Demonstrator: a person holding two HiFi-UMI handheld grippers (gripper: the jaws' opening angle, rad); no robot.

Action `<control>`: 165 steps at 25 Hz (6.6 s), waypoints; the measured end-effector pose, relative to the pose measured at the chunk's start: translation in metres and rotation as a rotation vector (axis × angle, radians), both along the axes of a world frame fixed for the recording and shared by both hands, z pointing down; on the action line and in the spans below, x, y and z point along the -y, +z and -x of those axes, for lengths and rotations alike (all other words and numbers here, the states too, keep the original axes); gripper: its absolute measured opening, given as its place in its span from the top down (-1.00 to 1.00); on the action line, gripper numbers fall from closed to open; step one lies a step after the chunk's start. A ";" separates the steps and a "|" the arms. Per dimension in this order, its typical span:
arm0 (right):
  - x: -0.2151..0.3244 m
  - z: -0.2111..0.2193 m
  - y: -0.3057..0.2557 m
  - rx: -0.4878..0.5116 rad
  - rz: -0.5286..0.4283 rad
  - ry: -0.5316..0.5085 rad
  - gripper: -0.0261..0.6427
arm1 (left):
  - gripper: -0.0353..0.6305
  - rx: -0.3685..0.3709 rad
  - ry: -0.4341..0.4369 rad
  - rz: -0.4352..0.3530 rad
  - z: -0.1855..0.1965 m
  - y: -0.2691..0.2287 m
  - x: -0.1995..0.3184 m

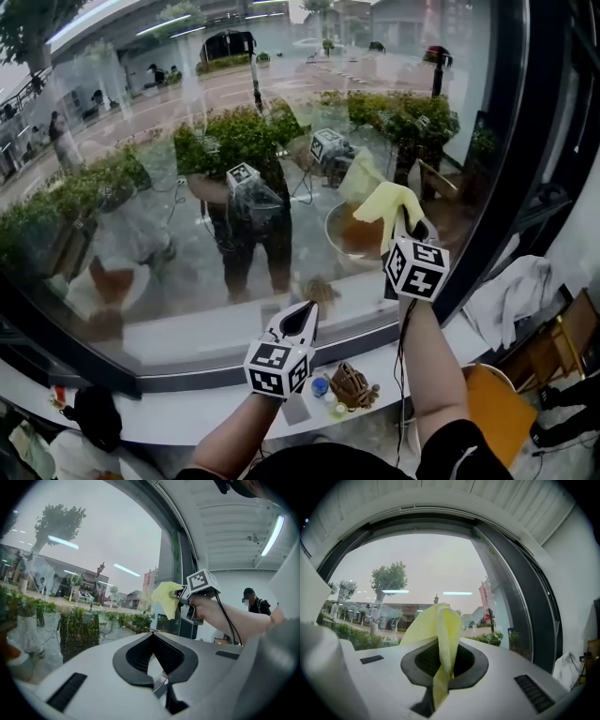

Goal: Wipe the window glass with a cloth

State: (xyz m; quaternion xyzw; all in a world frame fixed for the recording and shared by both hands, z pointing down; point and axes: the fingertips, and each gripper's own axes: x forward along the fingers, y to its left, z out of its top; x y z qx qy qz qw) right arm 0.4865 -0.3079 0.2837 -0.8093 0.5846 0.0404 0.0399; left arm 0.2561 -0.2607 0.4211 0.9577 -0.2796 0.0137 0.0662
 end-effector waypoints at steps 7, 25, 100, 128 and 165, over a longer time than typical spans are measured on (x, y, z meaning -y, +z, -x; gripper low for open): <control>0.008 0.004 -0.010 -0.006 -0.012 -0.013 0.83 | 0.88 -0.007 -0.027 -0.017 0.008 -0.009 0.006; 0.036 0.016 -0.013 0.001 -0.006 -0.055 0.83 | 0.88 -0.018 -0.083 -0.023 0.023 -0.012 0.016; 0.108 0.365 -0.007 -0.005 -0.014 -0.354 0.83 | 0.88 -0.018 -0.443 0.025 0.334 0.011 0.005; 0.131 0.538 -0.002 -0.038 -0.024 -0.468 0.83 | 0.88 -0.046 -0.533 0.046 0.462 0.028 0.017; 0.153 0.721 0.027 -0.039 0.039 -0.671 0.83 | 0.88 -0.040 -0.617 0.070 0.578 0.043 0.021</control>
